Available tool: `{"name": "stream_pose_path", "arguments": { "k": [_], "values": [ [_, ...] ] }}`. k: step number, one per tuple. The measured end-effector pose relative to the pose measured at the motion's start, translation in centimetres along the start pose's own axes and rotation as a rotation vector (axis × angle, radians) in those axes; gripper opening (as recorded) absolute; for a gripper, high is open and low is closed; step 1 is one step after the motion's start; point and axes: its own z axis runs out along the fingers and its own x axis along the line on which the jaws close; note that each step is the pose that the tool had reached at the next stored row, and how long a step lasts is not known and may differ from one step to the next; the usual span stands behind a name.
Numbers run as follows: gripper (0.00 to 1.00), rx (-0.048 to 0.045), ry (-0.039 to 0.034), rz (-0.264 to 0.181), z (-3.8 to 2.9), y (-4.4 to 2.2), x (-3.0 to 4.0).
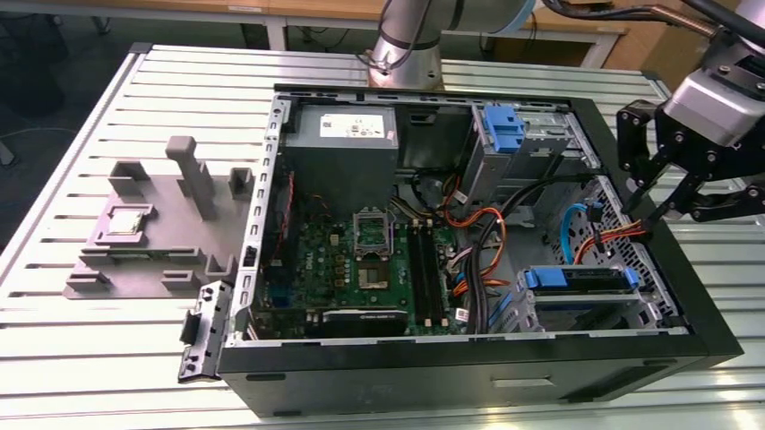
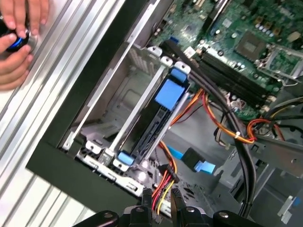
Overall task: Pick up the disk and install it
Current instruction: 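Insert the first disk wire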
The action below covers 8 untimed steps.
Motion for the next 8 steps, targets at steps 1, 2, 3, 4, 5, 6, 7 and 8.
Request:
{"name": "stream_pose_path", "arguments": {
  "k": [1, 2, 3, 4, 5, 6, 7, 8],
  "values": [
    [0.30, 0.0073, 0.0042, -0.006, 0.00, 0.00, 0.00],
    [0.30, 0.0108, 0.0058, -0.012, 0.01, 0.00, 0.01],
    [0.30, 0.0121, 0.0060, -0.020, 0.01, -0.01, 0.01],
    [0.30, 0.0129, 0.0056, -0.032, 0.01, -0.01, 0.00],
    [0.30, 0.0135, 0.0049, -0.049, 0.00, -0.01, 0.00],
    [0.30, 0.0143, 0.0041, -0.067, 0.00, 0.00, 0.00],
    [0.30, 0.0151, 0.0032, -0.084, 0.01, 0.00, 0.00],
    [0.30, 0.0160, 0.0022, -0.101, 0.02, 0.00, 0.00]
  ]
}}
